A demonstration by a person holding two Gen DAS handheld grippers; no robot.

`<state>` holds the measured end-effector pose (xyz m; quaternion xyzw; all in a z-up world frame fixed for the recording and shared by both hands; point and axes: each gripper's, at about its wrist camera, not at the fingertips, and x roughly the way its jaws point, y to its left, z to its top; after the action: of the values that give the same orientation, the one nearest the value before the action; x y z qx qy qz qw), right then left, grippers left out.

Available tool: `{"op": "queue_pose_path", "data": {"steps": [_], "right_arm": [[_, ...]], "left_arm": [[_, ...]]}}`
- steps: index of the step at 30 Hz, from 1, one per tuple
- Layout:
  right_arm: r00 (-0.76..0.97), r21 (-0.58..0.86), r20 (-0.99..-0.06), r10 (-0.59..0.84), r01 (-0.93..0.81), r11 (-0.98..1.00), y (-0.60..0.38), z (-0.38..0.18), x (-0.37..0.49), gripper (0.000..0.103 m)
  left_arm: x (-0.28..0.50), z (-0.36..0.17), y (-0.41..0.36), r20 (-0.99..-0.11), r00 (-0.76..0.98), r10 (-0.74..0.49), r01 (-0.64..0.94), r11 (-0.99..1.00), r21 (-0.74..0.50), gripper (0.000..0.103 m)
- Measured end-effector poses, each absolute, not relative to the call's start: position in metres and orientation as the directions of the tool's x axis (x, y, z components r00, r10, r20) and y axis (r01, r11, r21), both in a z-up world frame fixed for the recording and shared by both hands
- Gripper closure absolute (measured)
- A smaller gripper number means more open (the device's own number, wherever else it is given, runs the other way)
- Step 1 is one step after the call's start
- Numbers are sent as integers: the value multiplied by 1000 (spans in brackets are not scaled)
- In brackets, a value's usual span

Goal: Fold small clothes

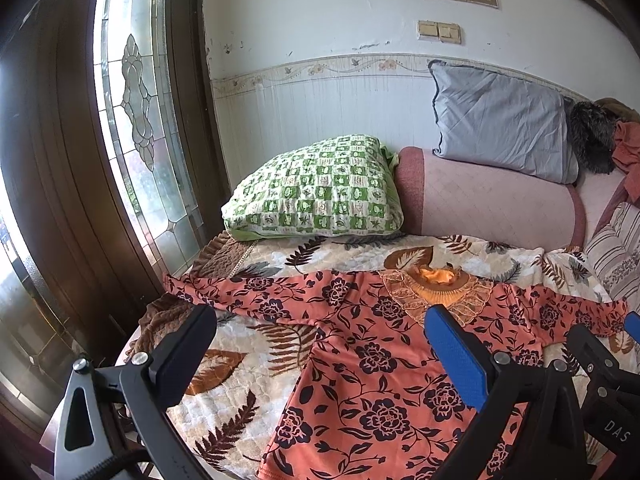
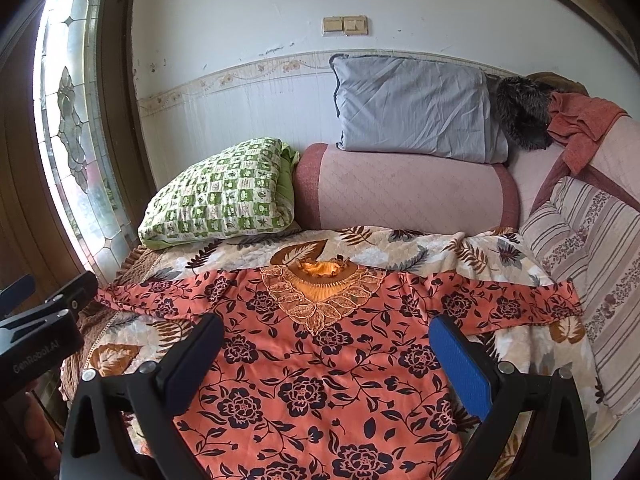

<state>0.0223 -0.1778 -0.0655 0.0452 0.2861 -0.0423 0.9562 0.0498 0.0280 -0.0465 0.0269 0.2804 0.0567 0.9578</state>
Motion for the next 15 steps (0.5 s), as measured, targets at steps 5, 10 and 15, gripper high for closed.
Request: {"op": "queue_pose_path", "data": {"steps": [5, 10, 15], "right_arm": [[833, 61, -551, -60, 112, 992, -183, -75, 40, 0], [833, 77, -550, -55, 115, 990, -193, -85, 59, 0], [827, 89, -560, -52, 122, 989, -201, -93, 77, 0]], "left_arm": [[67, -59, 21, -555, 821, 133, -92, 991, 102, 0], [83, -71, 10, -572, 809, 137, -81, 989, 121, 0], [98, -78, 2, -585, 799, 138, -76, 989, 130, 0]]}}
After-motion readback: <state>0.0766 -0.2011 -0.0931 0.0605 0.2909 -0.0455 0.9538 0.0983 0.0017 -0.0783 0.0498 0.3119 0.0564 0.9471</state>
